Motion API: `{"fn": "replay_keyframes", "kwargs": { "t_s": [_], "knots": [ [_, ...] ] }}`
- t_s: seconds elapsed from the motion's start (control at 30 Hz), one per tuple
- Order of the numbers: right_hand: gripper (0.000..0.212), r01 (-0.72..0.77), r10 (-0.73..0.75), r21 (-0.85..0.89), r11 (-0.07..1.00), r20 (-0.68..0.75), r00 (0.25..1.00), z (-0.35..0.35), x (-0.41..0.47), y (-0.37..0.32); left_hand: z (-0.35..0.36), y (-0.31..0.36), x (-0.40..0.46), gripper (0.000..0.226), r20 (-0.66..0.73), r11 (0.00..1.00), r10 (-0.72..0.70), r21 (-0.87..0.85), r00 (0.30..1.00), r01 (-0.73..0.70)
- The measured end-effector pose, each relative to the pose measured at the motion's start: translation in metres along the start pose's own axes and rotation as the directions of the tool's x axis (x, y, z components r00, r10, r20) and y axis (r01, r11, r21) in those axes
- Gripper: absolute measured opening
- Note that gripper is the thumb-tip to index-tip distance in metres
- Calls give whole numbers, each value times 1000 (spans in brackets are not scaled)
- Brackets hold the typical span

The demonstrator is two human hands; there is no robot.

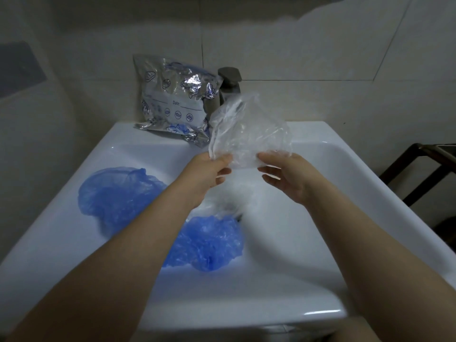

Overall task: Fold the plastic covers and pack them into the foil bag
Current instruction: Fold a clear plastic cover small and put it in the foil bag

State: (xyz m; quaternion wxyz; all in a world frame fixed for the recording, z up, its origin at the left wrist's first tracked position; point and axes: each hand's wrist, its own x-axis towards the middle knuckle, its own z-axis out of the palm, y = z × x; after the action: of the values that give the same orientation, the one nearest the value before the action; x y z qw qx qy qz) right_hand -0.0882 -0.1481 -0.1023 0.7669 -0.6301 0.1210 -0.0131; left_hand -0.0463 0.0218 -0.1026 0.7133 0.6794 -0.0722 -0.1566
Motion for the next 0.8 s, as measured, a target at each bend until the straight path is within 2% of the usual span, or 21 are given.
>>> {"fn": "replay_keyframes", "kwargs": {
  "t_s": [0.13, 0.3, 0.43, 0.57, 0.7, 0.8],
  "knots": [
    [9, 22, -22, -51, 998, 2, 1000, 0, 0, -1, -1, 3, -5, 8, 88, 1000, 5, -5, 996, -4],
    [12, 20, -20, -18, 1000, 14, 1000, 0, 0, -3, -4, 4, -5, 10, 104, 998, 9, 53, 995, -15],
    [17, -41, 34, 177, 983, 46, 998, 2, -2, -5, -4, 7, -4, 12, 119, 993, -21, -109, 993, 34],
    [21, -108, 82, 380, 919, 83, 993, 5, -6, -9, -1, 10, -6, 17, 158, 947, -48, -305, 986, 95],
    [19, -107, 91, 507, 855, 56, 994, 8, -7, -8, 1, 9, -6, 30, 181, 881, -73, -450, 981, 149],
    [13, -113, 86, 539, 835, 74, 994, 8, -8, -10, -2, 8, -5, 25, 195, 820, -86, -543, 977, 181]
  ]
}}
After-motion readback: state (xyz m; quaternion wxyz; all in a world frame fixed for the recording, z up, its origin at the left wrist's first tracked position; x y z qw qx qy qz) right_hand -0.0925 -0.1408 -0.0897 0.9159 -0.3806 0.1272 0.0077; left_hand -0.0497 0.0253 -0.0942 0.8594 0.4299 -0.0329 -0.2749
